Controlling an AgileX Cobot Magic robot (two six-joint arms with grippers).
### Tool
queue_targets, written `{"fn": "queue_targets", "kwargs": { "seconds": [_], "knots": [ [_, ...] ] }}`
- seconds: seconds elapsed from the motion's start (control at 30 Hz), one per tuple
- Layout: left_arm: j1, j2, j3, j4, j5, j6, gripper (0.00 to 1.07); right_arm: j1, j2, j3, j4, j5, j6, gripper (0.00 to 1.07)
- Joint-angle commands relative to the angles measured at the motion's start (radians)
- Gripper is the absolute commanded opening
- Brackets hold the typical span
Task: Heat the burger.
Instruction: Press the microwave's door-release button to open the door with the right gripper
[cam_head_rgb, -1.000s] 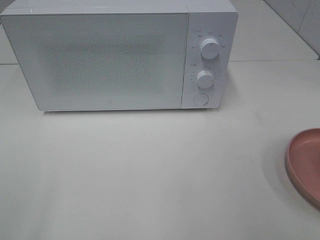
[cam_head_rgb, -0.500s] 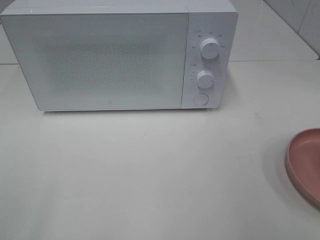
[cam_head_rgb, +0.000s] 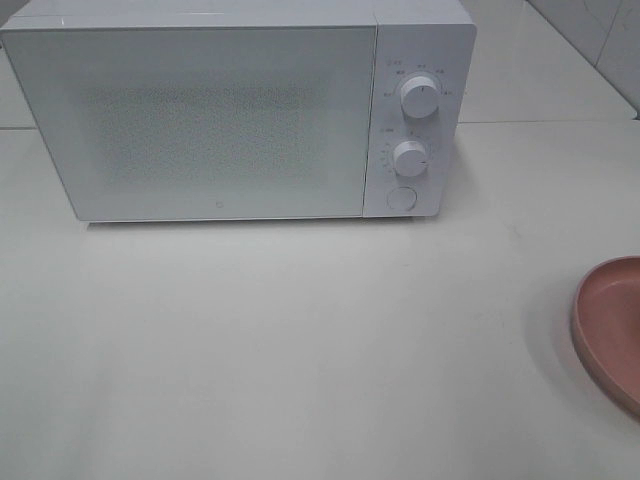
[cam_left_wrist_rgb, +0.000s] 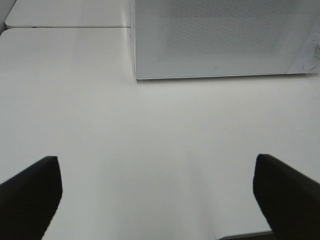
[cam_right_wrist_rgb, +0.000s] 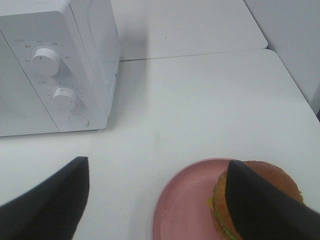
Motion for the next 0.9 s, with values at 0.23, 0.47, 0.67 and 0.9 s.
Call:
{"fn": "queue_targets", "kwargs": {
  "seconds": [0.23, 0.47, 0.67, 0.9],
  "knots": [
    [-0.004, -0.015, 0.004, -0.006, -0.011, 0.001, 0.95, -0.004, 0.087, -0.005, -0.005, -0.142, 0.003, 0.74],
    [-0.004, -0.015, 0.004, -0.006, -0.011, 0.001, 0.95, -0.004, 0.193, -0.005, -0.006, -0.208, 0.003, 0.74],
    [-0.004, -0.015, 0.004, -0.006, -0.011, 0.001, 0.95, -0.004, 0.261, -0.005, -0.006, -0.241, 0.003, 0.74],
    [-0.004, -0.015, 0.004, -0.006, -0.011, 0.001, 0.95, -0.004, 0.380, -0.005, -0.006, -0.351, 0.003, 0.74]
  ]
}}
